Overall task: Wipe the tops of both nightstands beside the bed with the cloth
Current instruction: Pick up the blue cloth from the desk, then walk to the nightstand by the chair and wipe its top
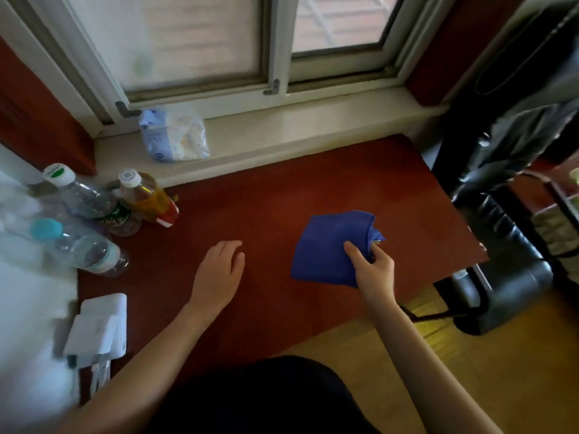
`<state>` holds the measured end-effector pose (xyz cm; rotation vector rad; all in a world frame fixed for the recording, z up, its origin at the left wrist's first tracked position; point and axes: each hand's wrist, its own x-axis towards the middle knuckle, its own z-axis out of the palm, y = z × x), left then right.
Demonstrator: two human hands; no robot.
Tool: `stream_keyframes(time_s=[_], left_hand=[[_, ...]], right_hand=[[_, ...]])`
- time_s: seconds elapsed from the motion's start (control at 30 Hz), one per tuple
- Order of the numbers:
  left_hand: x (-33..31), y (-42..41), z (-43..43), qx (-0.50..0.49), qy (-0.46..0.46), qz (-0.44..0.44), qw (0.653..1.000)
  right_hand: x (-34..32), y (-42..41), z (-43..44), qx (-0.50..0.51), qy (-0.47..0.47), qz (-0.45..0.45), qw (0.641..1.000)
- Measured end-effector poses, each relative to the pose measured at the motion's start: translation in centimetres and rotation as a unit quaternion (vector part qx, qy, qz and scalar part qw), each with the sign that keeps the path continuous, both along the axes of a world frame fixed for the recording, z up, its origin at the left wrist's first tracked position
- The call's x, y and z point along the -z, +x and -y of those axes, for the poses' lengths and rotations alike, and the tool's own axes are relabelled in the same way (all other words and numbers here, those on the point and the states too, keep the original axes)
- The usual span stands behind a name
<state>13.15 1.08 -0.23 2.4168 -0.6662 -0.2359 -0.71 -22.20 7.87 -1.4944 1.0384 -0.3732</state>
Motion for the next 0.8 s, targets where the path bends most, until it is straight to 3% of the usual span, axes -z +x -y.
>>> stream_keyframes(time_s=[0.27,0.5,0.8], left_hand=[[-1.0,-13.6,4.1,0.213,0.025,-0.077,0.974],[2.7,-22.4,5.2,0.377,0.161,-0.133,0.903],[3.3,-31.5,14.3,0.495,0.199,-0.159,0.831]], right_hand=[[2.9,-22.2,-2.1,0.206,0.054,-0.020,0.977],[6.8,-38.4,-9.7,0.424,0.142,-0.039,0.893],[8.3,-49.5,-14.6,0.616,0.157,-0.036,0.771]])
